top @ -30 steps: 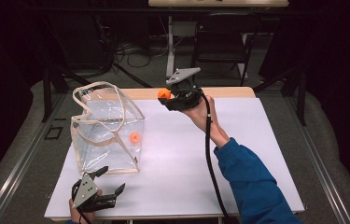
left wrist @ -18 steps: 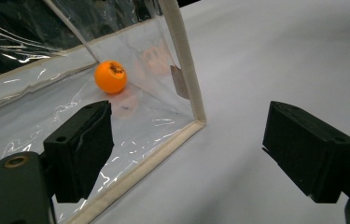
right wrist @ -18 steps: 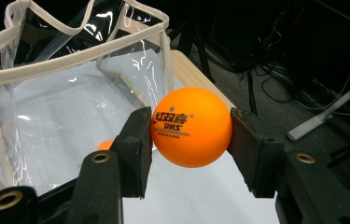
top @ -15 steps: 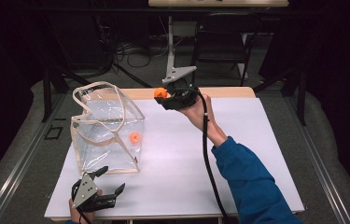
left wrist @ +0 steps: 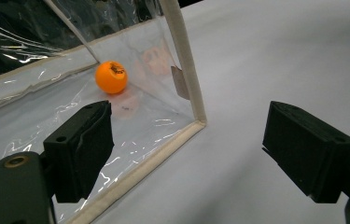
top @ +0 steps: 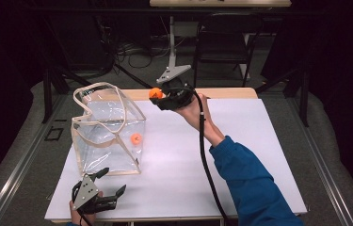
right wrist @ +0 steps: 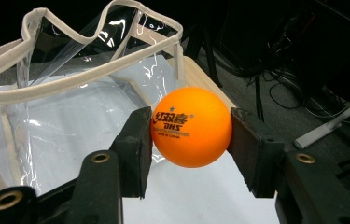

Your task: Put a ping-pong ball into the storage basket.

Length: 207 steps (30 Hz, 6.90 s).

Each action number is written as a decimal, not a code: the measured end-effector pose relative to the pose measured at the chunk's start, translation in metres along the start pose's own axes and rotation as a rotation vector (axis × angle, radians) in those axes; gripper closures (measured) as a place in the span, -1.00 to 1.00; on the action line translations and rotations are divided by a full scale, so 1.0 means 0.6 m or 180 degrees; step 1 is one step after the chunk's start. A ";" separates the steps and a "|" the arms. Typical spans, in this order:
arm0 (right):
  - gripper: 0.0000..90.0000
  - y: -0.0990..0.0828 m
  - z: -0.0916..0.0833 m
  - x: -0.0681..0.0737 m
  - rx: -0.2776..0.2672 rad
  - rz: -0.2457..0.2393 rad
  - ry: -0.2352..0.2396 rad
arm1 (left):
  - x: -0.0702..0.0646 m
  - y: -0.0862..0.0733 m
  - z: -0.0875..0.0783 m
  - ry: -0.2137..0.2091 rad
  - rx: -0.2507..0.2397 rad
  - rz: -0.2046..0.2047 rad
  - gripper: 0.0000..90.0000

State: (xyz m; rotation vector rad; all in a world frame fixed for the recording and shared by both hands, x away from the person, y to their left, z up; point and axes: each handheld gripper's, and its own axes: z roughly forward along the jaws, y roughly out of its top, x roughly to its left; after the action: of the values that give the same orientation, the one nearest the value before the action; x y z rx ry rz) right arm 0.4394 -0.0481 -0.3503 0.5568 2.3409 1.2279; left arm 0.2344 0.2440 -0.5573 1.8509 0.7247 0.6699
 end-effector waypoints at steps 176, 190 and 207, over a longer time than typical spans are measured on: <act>-1.00 -0.011 0.046 0.068 0.0263 -0.0023 0.0621 | 0.000 -0.001 -0.006 0.0015 -0.0013 0.0008 -0.64; -1.00 -0.053 0.028 0.060 0.0316 0.0027 0.0579 | -0.001 -0.001 -0.006 0.0009 -0.0012 0.0013 -0.64; -1.00 -0.091 0.008 0.057 0.0370 0.0042 0.0530 | 0.000 -0.001 -0.006 0.0008 -0.0010 0.0020 -0.64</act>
State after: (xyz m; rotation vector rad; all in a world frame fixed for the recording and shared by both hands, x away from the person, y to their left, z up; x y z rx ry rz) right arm 0.4057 -0.0554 -0.4052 0.5268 2.5646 1.1907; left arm 0.2313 0.2463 -0.5565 1.8505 0.7194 0.6772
